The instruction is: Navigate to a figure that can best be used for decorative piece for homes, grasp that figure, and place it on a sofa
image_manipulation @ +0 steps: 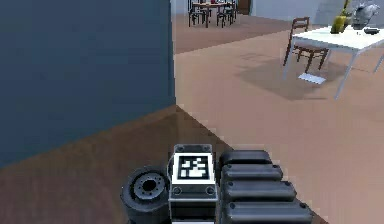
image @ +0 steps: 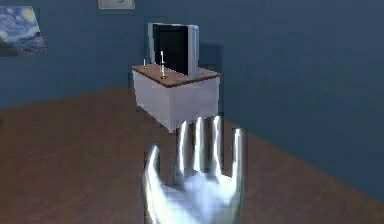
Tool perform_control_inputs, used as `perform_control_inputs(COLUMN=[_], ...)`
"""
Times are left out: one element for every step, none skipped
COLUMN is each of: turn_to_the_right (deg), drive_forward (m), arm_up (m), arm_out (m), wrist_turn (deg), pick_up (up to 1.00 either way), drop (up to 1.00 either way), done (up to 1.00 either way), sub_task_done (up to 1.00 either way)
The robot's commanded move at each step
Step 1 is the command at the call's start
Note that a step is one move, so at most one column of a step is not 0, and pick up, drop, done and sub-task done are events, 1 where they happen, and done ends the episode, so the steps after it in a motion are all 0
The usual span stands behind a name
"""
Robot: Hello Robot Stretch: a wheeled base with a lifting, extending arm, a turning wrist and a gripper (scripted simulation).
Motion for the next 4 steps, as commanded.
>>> perform_control_inputs(turn_to_the_right=[-9.0, 0.0, -27.0, 0.0], drive_forward=[0.0, 0.2, 0.0, 0.8], arm_up=[0.0, 0.0, 0.0, 0.0], arm_out=[0.0, 0.0, 0.0, 0.0], wrist_turn=[0.0, 0.0, 0.0, 0.0], pick_up=[0.0, 0.0, 0.0, 0.0], drop=[0.0, 0.0, 0.0, 0.0], done=[0.0, 0.0, 0.0, 0.0], sub_task_done=[0.0, 0.0, 0.0, 0.0])
